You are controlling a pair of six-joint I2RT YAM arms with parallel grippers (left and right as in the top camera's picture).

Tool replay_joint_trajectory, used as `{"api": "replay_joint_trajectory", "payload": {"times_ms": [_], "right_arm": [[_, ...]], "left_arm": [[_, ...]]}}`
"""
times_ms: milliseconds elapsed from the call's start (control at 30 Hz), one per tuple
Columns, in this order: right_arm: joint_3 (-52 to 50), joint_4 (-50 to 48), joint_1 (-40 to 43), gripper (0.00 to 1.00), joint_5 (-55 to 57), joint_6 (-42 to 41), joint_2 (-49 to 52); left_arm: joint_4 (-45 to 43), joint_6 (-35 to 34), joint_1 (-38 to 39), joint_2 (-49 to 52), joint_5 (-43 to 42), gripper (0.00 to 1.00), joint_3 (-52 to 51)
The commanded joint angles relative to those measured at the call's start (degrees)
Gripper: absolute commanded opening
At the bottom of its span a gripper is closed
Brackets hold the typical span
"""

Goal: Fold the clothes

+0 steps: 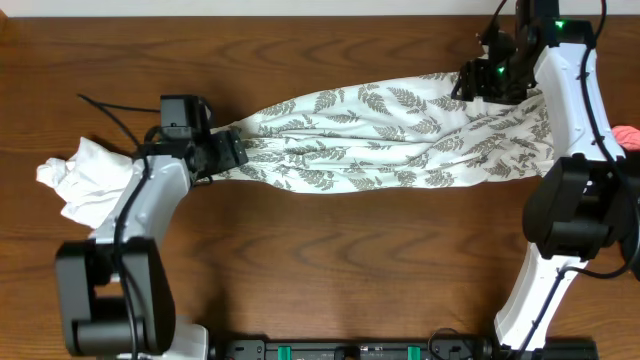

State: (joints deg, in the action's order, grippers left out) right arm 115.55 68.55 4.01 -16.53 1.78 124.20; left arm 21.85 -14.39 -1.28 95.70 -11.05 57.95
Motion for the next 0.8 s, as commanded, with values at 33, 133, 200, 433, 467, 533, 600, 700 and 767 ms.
{"api": "replay_joint_trajectory", "payload": {"times_ms": [33, 133, 200, 433, 467, 533, 600, 700, 767], "right_arm": [[0.96, 1.18, 0.83, 0.67, -0.42, 0.87, -1.31], [0.96, 1.42, 1.38, 0.67, -0.42, 0.87, -1.31], [0.96, 1.38, 1.73, 0.67, -0.42, 0.85, -1.31], [0.96, 1.6, 1.81, 0.67, -0.42, 0.87, -1.31], [0.96, 1.68, 1.81, 0.67, -0.42, 0.87, -1.31], [0.96, 1.97, 1.84, 0.67, -0.42, 0.87, -1.31], [0.96, 2.47, 1.81, 0.67, -0.42, 0.87, -1.31], [0.96, 2.89, 1.84, 0.67, -0.39, 0.9, -1.31], [0.96, 2.89, 1.81, 0.67, -0.42, 0.87, -1.31]], "left_arm": [[-1.07, 1.51, -0.02, 1.29, 3.26, 0.87, 1.11], [-1.38, 3.48, -0.04, 1.29, 7.3, 0.84, 1.11], [-1.55, 5.27, -0.02, 1.29, 8.94, 0.71, 1.11], [-1.55, 10.6, -0.02, 1.29, 8.92, 0.65, 1.11], [-1.51, 11.26, -0.02, 1.29, 8.9, 0.72, 1.11], [-1.03, 12.92, 0.04, 1.27, 8.72, 0.78, 1.11], [-0.35, 15.91, 0.02, 1.27, 8.72, 0.79, 1.11], [0.13, 22.71, 0.02, 1.27, 8.72, 0.8, 1.11], [0.09, 25.66, 0.02, 1.29, 8.72, 0.8, 1.11]]}}
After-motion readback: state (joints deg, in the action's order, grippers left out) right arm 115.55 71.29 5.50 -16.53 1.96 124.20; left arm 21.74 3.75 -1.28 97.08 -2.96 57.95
